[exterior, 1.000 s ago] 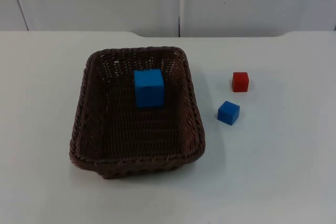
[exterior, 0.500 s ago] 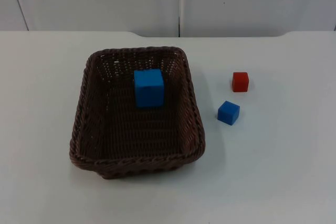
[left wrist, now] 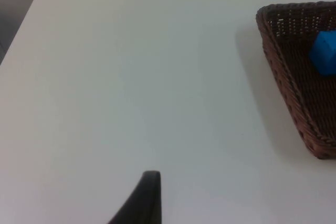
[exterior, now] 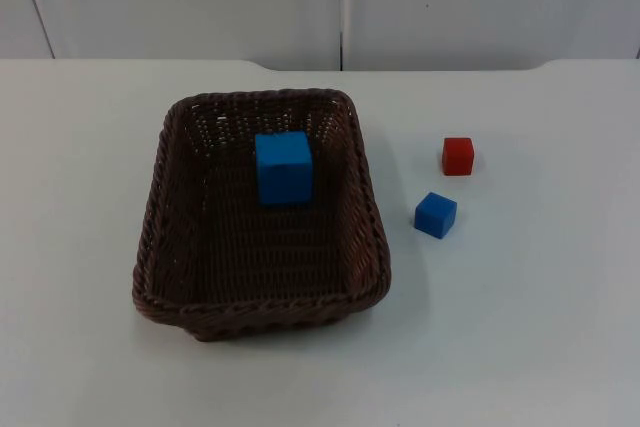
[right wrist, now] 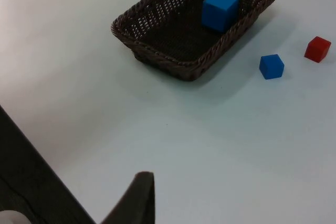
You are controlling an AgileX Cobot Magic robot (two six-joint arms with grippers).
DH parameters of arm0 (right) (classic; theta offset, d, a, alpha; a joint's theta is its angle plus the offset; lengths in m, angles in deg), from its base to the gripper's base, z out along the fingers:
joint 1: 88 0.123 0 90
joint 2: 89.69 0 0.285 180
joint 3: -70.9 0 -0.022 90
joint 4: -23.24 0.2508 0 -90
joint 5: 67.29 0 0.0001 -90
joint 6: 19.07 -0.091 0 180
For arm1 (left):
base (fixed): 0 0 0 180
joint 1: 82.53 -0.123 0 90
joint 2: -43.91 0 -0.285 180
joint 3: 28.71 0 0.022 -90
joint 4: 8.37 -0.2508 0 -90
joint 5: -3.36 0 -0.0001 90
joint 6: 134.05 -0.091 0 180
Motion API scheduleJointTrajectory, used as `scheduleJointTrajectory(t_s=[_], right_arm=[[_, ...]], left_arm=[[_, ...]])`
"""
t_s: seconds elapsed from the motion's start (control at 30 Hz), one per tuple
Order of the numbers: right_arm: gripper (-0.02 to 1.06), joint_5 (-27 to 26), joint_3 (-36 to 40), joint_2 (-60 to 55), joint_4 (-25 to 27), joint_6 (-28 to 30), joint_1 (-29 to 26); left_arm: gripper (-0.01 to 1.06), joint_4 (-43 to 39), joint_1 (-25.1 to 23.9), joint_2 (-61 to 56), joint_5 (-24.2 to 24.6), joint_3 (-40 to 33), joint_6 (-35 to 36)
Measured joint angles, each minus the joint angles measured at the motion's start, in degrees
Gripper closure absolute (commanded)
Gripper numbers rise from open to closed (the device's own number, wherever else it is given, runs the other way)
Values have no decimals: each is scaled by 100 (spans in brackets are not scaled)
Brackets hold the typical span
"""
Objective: Pick up the basket with the left hand and place the largest block into the basket with the right hand.
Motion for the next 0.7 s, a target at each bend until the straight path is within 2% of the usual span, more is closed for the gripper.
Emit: scheduleJointTrajectory(t_s=[0.7], right_arm=[[-1,0,0,0,0,0,0]], left_arm=[[0,-5,0,0,0,0,0]])
